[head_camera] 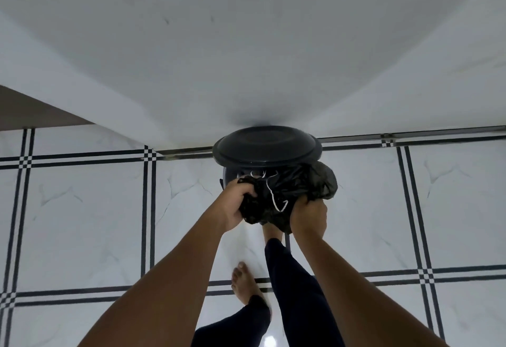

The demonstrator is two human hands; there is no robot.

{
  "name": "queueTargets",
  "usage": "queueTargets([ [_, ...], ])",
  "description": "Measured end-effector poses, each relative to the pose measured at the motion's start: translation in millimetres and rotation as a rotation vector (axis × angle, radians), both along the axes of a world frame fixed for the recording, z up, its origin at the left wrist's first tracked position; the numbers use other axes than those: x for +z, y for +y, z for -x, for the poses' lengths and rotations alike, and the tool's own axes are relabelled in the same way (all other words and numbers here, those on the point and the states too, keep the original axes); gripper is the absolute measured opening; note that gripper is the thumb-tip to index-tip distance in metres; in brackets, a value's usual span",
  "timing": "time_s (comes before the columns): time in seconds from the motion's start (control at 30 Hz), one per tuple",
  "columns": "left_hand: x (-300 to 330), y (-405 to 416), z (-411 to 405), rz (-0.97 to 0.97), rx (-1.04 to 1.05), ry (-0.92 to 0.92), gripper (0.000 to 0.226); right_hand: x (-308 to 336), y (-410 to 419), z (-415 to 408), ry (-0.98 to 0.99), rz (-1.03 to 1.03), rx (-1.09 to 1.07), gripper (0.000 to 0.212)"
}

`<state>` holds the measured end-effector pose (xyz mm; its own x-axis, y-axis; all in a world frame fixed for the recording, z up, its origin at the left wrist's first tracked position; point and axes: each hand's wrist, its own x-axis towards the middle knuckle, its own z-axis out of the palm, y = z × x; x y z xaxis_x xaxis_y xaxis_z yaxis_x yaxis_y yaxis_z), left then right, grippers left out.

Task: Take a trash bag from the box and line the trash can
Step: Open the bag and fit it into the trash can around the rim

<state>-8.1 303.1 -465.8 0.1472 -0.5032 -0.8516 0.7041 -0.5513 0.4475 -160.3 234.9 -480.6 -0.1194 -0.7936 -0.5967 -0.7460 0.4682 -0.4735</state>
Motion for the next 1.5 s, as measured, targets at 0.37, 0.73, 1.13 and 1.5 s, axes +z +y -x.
queueTargets([
  [0.37,-168,35,-28,-0.510,-0.199,-0.989,0.021,-148,-28,27,0.018,-0.145,0.053,0.015],
  [0.73,-195,85,-23,-0.180,0.506,0.083,0.024,-178,-17,48,-0.012,0.014,0.056,0.012],
  [1.13,-201,104,-20,-0.342,0.173,-0.181,0.038,-172,-12,69,0.062,-0.098,-0.016,0.024],
  [1.5,-206,73,-25,-0.352,0.544,-0.353,0.026,-174,-24,49,-0.325,-0.168,-0.575,0.009],
])
